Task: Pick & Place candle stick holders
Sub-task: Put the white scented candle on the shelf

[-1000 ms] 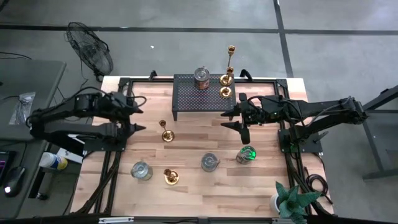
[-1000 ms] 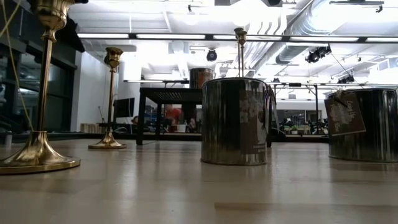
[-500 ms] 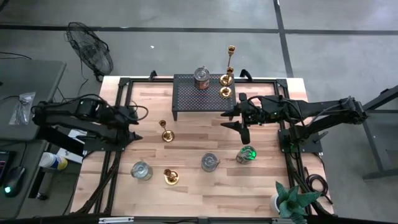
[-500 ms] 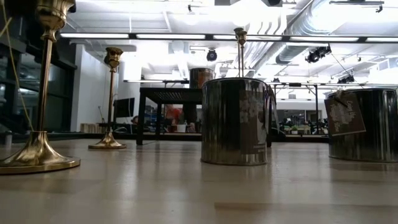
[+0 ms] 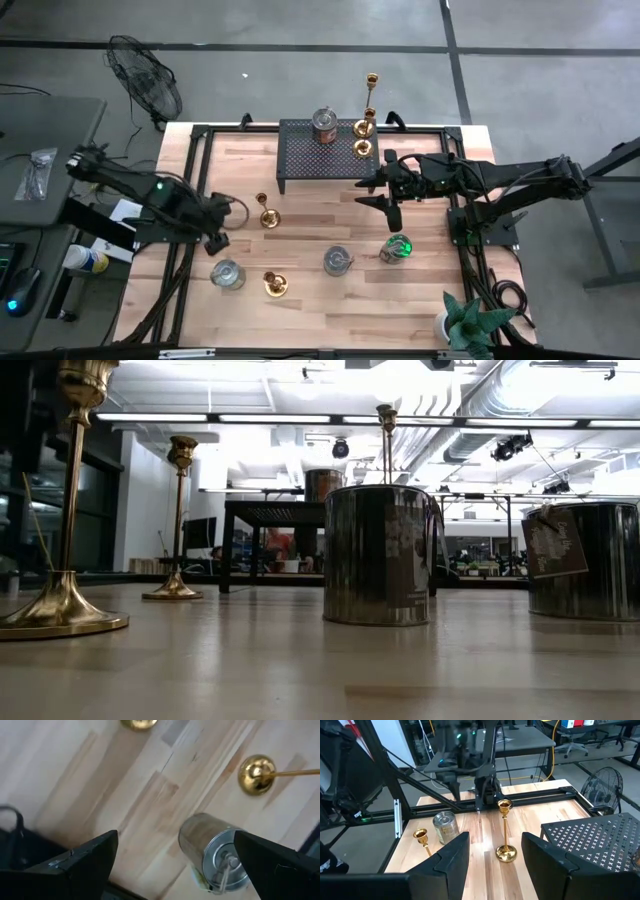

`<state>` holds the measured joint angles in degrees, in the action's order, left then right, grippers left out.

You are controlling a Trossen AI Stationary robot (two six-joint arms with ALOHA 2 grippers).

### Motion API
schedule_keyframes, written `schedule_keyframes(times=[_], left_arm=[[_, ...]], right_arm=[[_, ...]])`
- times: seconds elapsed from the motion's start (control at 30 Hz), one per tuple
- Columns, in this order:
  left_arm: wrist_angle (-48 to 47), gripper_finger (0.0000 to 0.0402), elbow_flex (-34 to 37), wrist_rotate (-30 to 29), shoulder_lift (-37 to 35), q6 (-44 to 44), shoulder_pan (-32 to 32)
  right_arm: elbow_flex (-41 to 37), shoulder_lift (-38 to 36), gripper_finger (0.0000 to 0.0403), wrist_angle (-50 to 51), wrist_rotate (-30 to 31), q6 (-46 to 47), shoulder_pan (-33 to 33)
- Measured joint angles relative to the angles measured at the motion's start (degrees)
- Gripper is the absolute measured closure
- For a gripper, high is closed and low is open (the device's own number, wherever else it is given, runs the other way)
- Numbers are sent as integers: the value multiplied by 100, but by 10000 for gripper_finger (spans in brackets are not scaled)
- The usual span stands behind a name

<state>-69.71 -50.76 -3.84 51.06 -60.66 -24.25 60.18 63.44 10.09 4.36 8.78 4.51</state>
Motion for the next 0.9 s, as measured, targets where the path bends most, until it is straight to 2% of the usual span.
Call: schedule_keyframes(times=[0.2,0.5,0.9], left_arm=[[120,12,0,-28,630,-985,-554],[678,12,-87,307,1333,-1949,-1061],[672,11,-713,528,2307,-2208,-1317]], right_arm=[[0,0,229,0,-1,0,0],[0,0,229,0,-1,-1,-1],[0,0,229,0,0,-1,-2]])
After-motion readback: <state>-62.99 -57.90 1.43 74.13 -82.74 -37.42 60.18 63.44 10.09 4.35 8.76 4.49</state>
